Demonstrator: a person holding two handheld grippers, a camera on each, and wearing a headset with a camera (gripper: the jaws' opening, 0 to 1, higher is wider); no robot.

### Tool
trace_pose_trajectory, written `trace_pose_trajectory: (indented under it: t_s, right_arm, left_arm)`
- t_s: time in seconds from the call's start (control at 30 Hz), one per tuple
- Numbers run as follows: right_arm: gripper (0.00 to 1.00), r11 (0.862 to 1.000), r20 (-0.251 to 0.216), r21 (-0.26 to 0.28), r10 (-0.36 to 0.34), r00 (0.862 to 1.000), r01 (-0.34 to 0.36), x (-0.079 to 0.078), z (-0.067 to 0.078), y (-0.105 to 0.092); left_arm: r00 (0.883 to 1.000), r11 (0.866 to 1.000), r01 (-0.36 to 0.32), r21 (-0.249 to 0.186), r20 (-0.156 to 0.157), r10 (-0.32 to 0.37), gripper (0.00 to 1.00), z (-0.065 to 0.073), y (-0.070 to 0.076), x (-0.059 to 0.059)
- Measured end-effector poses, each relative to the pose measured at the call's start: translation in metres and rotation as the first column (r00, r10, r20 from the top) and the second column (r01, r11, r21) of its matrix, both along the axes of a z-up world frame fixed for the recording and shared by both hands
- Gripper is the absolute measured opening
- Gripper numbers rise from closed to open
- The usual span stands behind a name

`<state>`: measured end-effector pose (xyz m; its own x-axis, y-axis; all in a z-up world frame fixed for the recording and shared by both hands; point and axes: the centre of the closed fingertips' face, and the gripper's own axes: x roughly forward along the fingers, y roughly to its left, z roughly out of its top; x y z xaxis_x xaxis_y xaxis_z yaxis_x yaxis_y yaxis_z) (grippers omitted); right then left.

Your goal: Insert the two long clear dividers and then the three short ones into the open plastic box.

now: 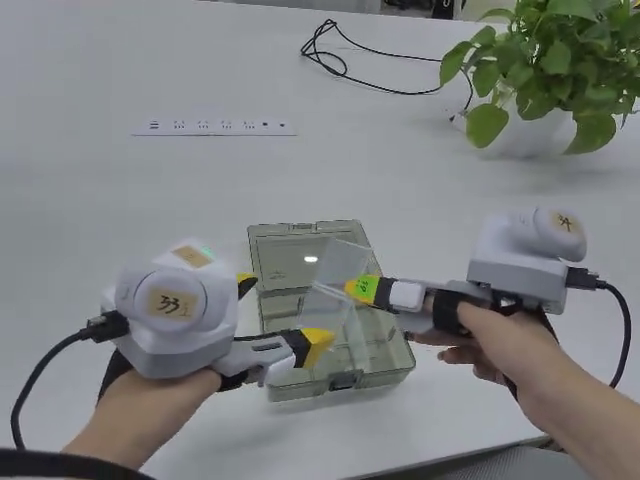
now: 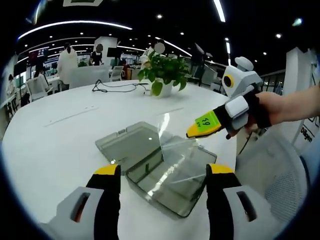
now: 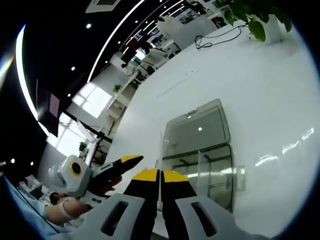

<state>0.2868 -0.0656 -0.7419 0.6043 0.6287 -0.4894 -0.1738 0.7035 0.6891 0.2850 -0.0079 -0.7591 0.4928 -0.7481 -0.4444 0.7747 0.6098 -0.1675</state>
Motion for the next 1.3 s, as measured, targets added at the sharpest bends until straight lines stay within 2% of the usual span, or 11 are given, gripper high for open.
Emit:
trace_pose_trajectory:
  t_s: [0.1, 0.2, 0.5, 0.63, 0.97, 1.0, 1.03, 1.07, 1.13, 1.23, 1.3]
  right_arm:
    - [0.02, 1.0, -0.015, -0.008, 0.011, 1.0, -0.011, 0.0, -0.001, 0.001]
    - [0.02, 0.999, -0.031, -0.022, 0.022, 0.999, -0.023, 0.001, 0.0, 0.001]
    - [0.02, 0.994, -0.102, -0.074, 0.068, 0.992, -0.076, 0.002, 0.003, 0.003]
    - [0.02, 0.991, -0.156, -0.097, 0.079, 0.985, -0.095, 0.0, 0.002, 0.003]
    - [0.02, 0.98, -0.301, -0.128, 0.111, 0.947, -0.155, -0.001, 0.002, 0.003]
    - [0.02, 0.974, -0.324, -0.135, 0.13, 0.937, -0.182, -0.003, 0.001, 0.004]
    - [0.02, 0.973, -0.325, -0.146, 0.126, 0.937, -0.181, 0.002, 0.001, 0.001]
    - [0.02, 0.964, -0.347, -0.169, 0.136, 0.928, -0.204, 0.002, -0.002, -0.002]
    - [0.02, 0.958, -0.348, -0.182, 0.149, 0.926, -0.222, 0.006, -0.002, 0.0]
    - [0.02, 0.949, -0.376, -0.192, 0.166, 0.911, -0.252, 0.006, -0.004, 0.005]
    - [0.02, 0.937, -0.412, -0.203, 0.183, 0.893, -0.286, 0.003, -0.007, 0.007]
  left_arm:
    - [1.0, 1.0, 0.015, 0.01, -0.015, -0.015, 0.82, -0.004, 0.003, -0.003]
    - [0.999, 0.998, 0.037, 0.048, -0.007, -0.037, 1.0, -0.011, 0.005, -0.005]
    - [0.997, 0.995, 0.078, 0.061, -0.026, -0.076, 1.0, -0.015, 0.017, -0.011]
    - [0.996, 0.994, 0.086, 0.062, -0.038, -0.084, 1.0, -0.019, 0.02, -0.012]
    - [0.993, 0.992, 0.115, 0.06, -0.038, -0.112, 1.0, -0.022, 0.023, -0.022]
    - [0.993, 0.992, 0.112, 0.058, -0.04, -0.11, 1.0, -0.023, 0.024, -0.022]
    - [0.993, 0.992, 0.111, 0.057, -0.041, -0.109, 1.0, -0.023, 0.024, -0.023]
    - [0.993, 0.992, 0.109, 0.055, -0.042, -0.107, 1.0, -0.024, 0.025, -0.023]
    - [0.994, 0.993, 0.108, 0.052, -0.042, -0.106, 1.0, -0.024, 0.026, -0.023]
    - [0.994, 0.993, 0.107, 0.052, -0.044, -0.105, 1.0, -0.025, 0.027, -0.024]
    - [0.993, 0.993, 0.106, 0.049, -0.048, -0.104, 1.0, -0.026, 0.029, -0.023]
